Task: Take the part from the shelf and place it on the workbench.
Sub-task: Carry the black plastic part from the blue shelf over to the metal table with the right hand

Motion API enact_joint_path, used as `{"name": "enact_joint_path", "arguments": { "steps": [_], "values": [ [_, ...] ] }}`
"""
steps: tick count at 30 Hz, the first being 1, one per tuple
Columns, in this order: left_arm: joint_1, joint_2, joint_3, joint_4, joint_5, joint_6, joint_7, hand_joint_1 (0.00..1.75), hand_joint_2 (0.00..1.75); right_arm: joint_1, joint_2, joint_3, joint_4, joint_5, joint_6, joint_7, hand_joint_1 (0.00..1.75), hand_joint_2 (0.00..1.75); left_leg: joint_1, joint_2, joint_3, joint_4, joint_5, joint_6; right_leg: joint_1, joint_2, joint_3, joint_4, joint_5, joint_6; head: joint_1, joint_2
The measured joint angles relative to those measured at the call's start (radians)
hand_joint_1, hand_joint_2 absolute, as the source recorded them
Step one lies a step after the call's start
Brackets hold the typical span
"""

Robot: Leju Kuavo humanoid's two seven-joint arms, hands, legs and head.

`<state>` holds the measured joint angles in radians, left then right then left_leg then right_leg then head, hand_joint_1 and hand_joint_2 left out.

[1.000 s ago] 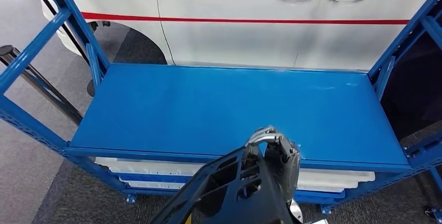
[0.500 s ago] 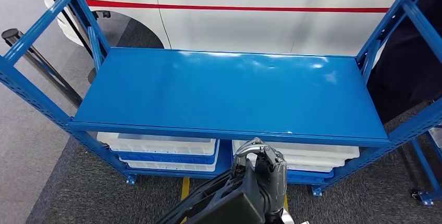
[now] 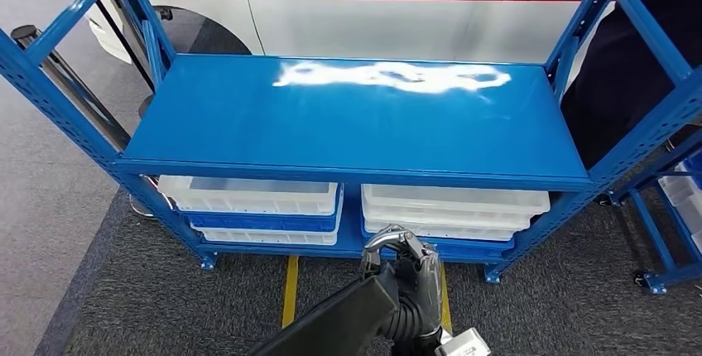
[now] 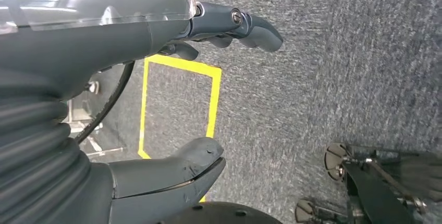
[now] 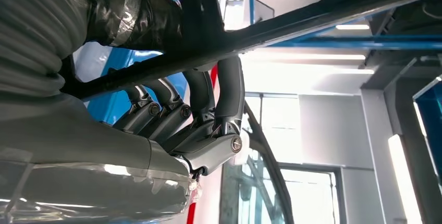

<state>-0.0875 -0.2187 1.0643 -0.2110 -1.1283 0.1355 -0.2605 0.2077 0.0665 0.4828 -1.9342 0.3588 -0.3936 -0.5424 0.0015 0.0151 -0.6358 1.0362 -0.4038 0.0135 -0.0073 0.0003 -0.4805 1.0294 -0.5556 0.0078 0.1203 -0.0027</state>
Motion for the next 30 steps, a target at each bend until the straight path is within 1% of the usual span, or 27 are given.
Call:
{"name": "enact_joint_path", "arguments": {
  "steps": [1, 2, 3, 4, 6, 7, 8, 9, 10, 11, 13, 14, 15, 17, 18, 19, 20, 21, 22, 23, 24, 25, 26, 27, 28, 29, 30],
  "values": [
    [0.000, -0.001, 0.001, 0.000, 0.000, 0.000, 0.000, 0.00, 1.75, 0.000, 0.002, -0.003, 0.002, 0.000, 0.001, 0.000, 1.75, 1.75, 0.001, 0.000, -0.002, -0.001, 0.008, -0.006, -0.001, 0.000, -0.008, 0.001, 0.007, -0.009, 0.000, 0.000],
    [-0.001, -0.002, 0.002, 0.000, 0.000, 0.001, 0.000, 0.00, 1.75, 0.000, 0.005, -0.005, 0.004, 0.000, 0.002, 0.000, 1.75, 1.75, 0.002, -0.002, -0.007, 0.003, 0.004, -0.012, -0.002, -0.002, -0.016, 0.000, 0.016, -0.018, 0.000, 0.000],
    [-0.001, -0.002, 0.003, 0.000, 0.001, 0.001, 0.000, 0.00, 1.75, 0.000, 0.007, -0.008, 0.006, 0.000, 0.003, 0.000, 1.75, 1.75, 0.004, -0.003, -0.015, 0.018, -0.018, -0.017, -0.003, -0.003, -0.027, -0.002, 0.027, -0.026, 0.000, 0.000],
    [-0.001, -0.002, 0.004, 0.000, 0.002, 0.001, -0.001, 0.00, 1.75, 0.000, 0.010, -0.010, 0.007, 0.001, 0.005, 0.000, 1.75, 1.75, 0.006, -0.005, -0.027, 0.049, -0.057, -0.023, -0.004, -0.005, -0.039, -0.003, 0.040, -0.033, 0.000, 0.000],
    [-0.002, -0.002, 0.009, 0.000, 0.007, 0.002, -0.003, 0.00, 1.75, 0.000, 0.015, -0.015, 0.010, 0.001, 0.012, 0.000, 1.75, 1.75, 0.008, -0.006, -0.055, 0.160, -0.159, -0.032, -0.003, -0.006, -0.068, -0.002, 0.063, -0.040, 0.000, 0.000],
    [-0.004, -0.003, 0.012, 0.000, 0.010, 0.002, -0.004, 0.00, 1.75, 0.000, 0.017, -0.018, 0.011, 0.001, 0.018, 0.001, 1.75, 1.75, 0.009, -0.006, -0.063, 0.218, -0.190, -0.035, -0.002, -0.007, -0.083, 0.000, 0.074, -0.041, 0.000, 0.000],
    [-0.006, -0.005, 0.014, 0.000, 0.015, 0.004, -0.005, 0.00, 1.75, -0.001, 0.019, -0.019, 0.014, 0.001, 0.025, 0.002, 1.75, 1.75, 0.009, -0.006, -0.060, 0.255, -0.196, -0.035, 0.000, -0.007, -0.098, 0.002, 0.086, -0.041, 0.000, 0.000],
    [-0.009, -0.007, 0.017, 0.000, 0.019, 0.006, -0.004, 0.00, 1.75, -0.003, 0.021, -0.021, 0.017, 0.001, 0.033, 0.003, 1.75, 1.75, 0.009, -0.006, -0.042, 0.262, -0.182, -0.033, 0.002, -0.008, -0.113, 0.003, 0.096, -0.041, 0.000, 0.000],
    [-0.013, -0.009, 0.019, 0.000, 0.024, 0.009, -0.001, 0.00, 1.75, -0.006, 0.023, -0.022, 0.019, 0.000, 0.041, 0.004, 1.75, 1.75, 0.008, -0.007, -0.008, 0.234, -0.154, -0.028, 0.004, -0.008, -0.127, 0.005, 0.106, -0.040, 0.000, 0.000],
    [-0.018, -0.012, 0.020, -0.001, 0.030, 0.012, 0.002, 0.00, 1.75, -0.010, 0.025, -0.022, 0.022, -0.003, 0.050, 0.004, 1.75, 1.75, 0.005, -0.008, 0.040, 0.175, -0.129, -0.019, 0.006, -0.007, -0.139, 0.006, 0.116, -0.040, 0.000, 0.000],
    [-0.036, -0.017, 0.024, -0.004, 0.043, 0.021, 0.012, 0.00, 1.75, -0.022, 0.031, -0.022, 0.029, -0.010, 0.069, 0.006, 1.75, 1.75, -0.003, -0.011, 0.140, 0.025, -0.120, 0.002, 0.008, -0.008, -0.156, 0.006, 0.136, -0.034, 0.000, 0.000],
    [-0.047, -0.020, 0.027, -0.006, 0.051, 0.026, 0.017, 0.00, 1.75, -0.030, 0.035, -0.022, 0.033, -0.014, 0.079, 0.009, 1.75, 1.75, -0.007, -0.013, 0.168, -0.027, -0.123, 0.008, 0.006, -0.009, -0.161, 0.004, 0.146, -0.029, 0.000, 0.000],
    [-0.058, -0.024, 0.031, -0.007, 0.059, 0.031, 0.024, 0.00, 1.75, -0.040, 0.039, -0.022, 0.039, -0.018, 0.089, 0.013, 1.75, 1.75, -0.012, -0.014, 0.180, -0.056, -0.126, 0.012, 0.003, -0.011, -0.164, 0.000, 0.157, -0.023, 0.000, 0.000],
    [-0.077, -0.034, 0.039, -0.008, 0.075, 0.041, 0.037, 0.00, 1.75, -0.060, 0.046, -0.022, 0.055, -0.025, 0.107, 0.020, 1.75, 1.75, -0.013, -0.011, 0.174, -0.075, -0.101, 0.018, -0.001, -0.011, -0.167, -0.011, 0.173, -0.010, 0.000, 0.000],
    [-0.087, -0.039, 0.043, -0.009, 0.082, 0.045, 0.042, 0.00, 1.75, -0.070, 0.050, -0.022, 0.063, -0.027, 0.113, 0.022, 1.75, 1.75, -0.010, -0.008, 0.169, -0.086, -0.085, 0.023, 0.000, -0.008, -0.173, -0.005, 0.159, -0.005, 0.000, 0.000],
    [-0.097, -0.043, 0.046, -0.010, 0.088, 0.049, 0.047, 0.00, 1.75, -0.080, 0.053, -0.022, 0.071, -0.031, 0.118, 0.023, 1.75, 1.75, -0.007, -0.005, 0.160, -0.095, -0.069, 0.028, 0.001, -0.006, -0.183, 0.018, 0.127, -0.001, 0.000, 0.000],
    [-0.105, -0.046, 0.048, -0.011, 0.092, 0.052, 0.052, 0.00, 1.75, -0.088, 0.055, -0.021, 0.080, -0.033, 0.122, 0.025, 1.75, 1.75, -0.003, -0.003, 0.148, -0.098, -0.055, 0.031, 0.000, -0.003, -0.196, 0.062, 0.077, 0.002, 0.000, 0.000],
    [-0.112, -0.049, 0.049, -0.012, 0.095, 0.053, 0.054, 0.00, 1.75, -0.094, 0.057, -0.021, 0.089, -0.034, 0.125, 0.026, 1.75, 1.75, -0.003, -0.003, 0.132, -0.096, -0.044, 0.033, -0.002, -0.002, -0.211, 0.121, 0.026, 0.006, 0.000, 0.000],
    [-0.117, -0.051, 0.050, -0.013, 0.098, 0.055, 0.056, 0.00, 1.75, -0.099, 0.058, -0.021, 0.097, -0.035, 0.128, 0.029, 1.75, 1.75, -0.003, -0.002, 0.115, -0.090, -0.035, 0.033, -0.004, -0.002, -0.222, 0.183, -0.010, 0.010, 0.000, 0.000],
    [-0.121, -0.053, 0.051, -0.013, 0.102, 0.055, 0.057, 0.00, 1.75, -0.103, 0.059, -0.020, 0.104, -0.036, 0.131, 0.031, 1.75, 1.75, -0.002, -0.002, 0.097, -0.082, -0.027, 0.031, -0.006, -0.002, -0.225, 0.233, -0.024, 0.015, 0.000, 0.000],
    [-0.125, -0.055, 0.053, -0.013, 0.109, 0.057, 0.057, 0.00, 1.75, -0.108, 0.059, -0.019, 0.112, -0.040, 0.136, 0.033, 1.75, 1.75, -0.001, -0.001, 0.078, -0.072, -0.021, 0.028, -0.008, -0.002, -0.217, 0.257, -0.015, 0.019, 0.000, 0.000],
    [-0.128, -0.057, 0.056, -0.014, 0.120, 0.059, 0.059, 0.00, 1.75, -0.115, 0.059, -0.018, 0.119, -0.046, 0.143, 0.035, 1.75, 1.75, 0.001, 0.000, 0.058, -0.059, -0.016, 0.025, -0.011, -0.002, -0.194, 0.247, 0.011, 0.022, 0.000, 0.000],
    [-0.134, -0.058, 0.059, -0.014, 0.131, 0.061, 0.062, 0.00, 1.75, -0.124, 0.059, -0.015, 0.128, -0.054, 0.149, 0.036, 1.75, 1.75, 0.003, 0.001, 0.039, -0.045, -0.012, 0.021, -0.014, -0.003, -0.155, 0.204, 0.039, 0.025, 0.000, 0.000],
    [-0.141, -0.059, 0.062, -0.014, 0.142, 0.064, 0.067, 0.00, 1.75, -0.135, 0.060, -0.013, 0.137, -0.062, 0.156, 0.036, 1.75, 1.75, 0.004, 0.001, 0.021, -0.031, -0.008, 0.016, -0.016, -0.003, -0.111, 0.144, 0.046, 0.027, 0.000, 0.000],
    [-0.149, -0.060, 0.064, -0.015, 0.153, 0.067, 0.072, 0.00, 1.75, -0.147, 0.063, -0.009, 0.148, -0.070, 0.161, 0.036, 1.75, 1.75, 0.004, 0.001, 0.005, -0.017, -0.005, 0.011, -0.014, -0.003, -0.074, 0.086, 0.042, 0.025, 0.000, 0.000],
    [-0.158, -0.060, 0.066, -0.016, 0.161, 0.070, 0.076, 0.00, 1.75, -0.158, 0.065, -0.005, 0.158, -0.077, 0.166, 0.036, 1.75, 1.75, 0.002, 0.000, -0.006, -0.006, 0.000, 0.005, -0.013, -0.002, -0.052, 0.046, 0.032, 0.021, 0.000, 0.000],
    [-0.165, -0.060, 0.067, -0.016, 0.170, 0.072, 0.078, 0.00, 1.75, -0.168, 0.068, -0.001, 0.168, -0.084, 0.171, 0.037, 1.75, 1.75, 0.001, -0.001, -0.014, 0.000, 0.006, 0.000, -0.010, 0.000, -0.045, 0.028, 0.020, 0.015, 0.000, 0.000]
  ]
}}
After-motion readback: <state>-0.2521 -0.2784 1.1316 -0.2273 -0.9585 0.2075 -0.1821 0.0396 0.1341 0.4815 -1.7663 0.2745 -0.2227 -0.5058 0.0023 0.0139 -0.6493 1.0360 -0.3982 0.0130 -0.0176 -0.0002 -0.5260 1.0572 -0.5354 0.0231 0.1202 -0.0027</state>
